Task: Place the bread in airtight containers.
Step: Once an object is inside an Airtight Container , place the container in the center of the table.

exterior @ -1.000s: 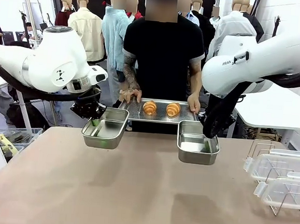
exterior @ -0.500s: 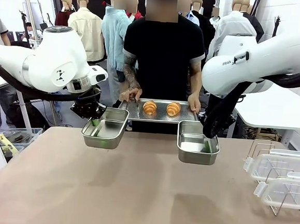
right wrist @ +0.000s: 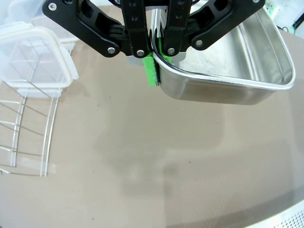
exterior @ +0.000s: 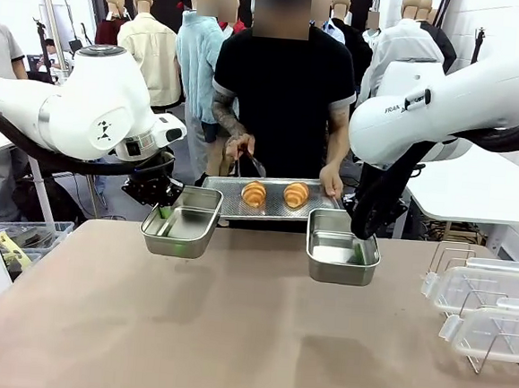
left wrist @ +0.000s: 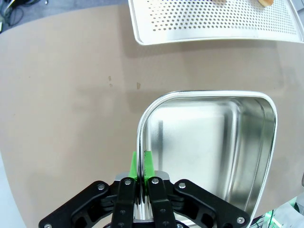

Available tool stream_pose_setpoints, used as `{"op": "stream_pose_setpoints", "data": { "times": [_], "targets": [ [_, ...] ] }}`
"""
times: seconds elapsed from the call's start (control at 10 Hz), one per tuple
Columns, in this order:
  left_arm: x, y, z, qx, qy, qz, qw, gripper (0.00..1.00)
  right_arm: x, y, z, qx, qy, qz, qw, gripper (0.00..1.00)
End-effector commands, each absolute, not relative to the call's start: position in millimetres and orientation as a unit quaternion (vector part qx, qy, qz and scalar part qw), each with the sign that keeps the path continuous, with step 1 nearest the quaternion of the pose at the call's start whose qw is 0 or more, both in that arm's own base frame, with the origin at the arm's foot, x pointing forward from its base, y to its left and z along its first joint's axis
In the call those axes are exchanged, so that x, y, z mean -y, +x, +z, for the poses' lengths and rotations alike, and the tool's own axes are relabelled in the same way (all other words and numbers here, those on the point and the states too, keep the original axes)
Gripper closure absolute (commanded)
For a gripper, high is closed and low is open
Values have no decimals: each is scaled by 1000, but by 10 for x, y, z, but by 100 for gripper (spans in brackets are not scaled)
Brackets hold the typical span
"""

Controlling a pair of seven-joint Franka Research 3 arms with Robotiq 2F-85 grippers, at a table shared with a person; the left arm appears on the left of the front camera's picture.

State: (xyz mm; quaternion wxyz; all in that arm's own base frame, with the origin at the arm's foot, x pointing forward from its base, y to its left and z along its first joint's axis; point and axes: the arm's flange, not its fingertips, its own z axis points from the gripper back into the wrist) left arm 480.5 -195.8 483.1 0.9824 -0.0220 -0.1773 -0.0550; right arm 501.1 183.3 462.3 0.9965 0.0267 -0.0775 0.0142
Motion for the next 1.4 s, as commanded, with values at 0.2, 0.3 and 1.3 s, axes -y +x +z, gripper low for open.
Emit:
{"op": "stream_pose_setpoints", "data": {
  "times": [0.2, 0.3, 1.3],
  "targets": [
    [1956, 4793, 4860, 180, -23, -55, 982, 100, -1834, 5005, 4644, 85, 29, 14, 996, 100],
    [1956, 4793, 4860, 180, -23, -55, 982, 100, -1834, 5005, 4644, 85, 29, 14, 996, 100],
    [1956, 4793, 4860, 180, -23, -55, 982, 100, -1834, 5005, 4644, 85, 29, 14, 996, 100]
  ]
}}
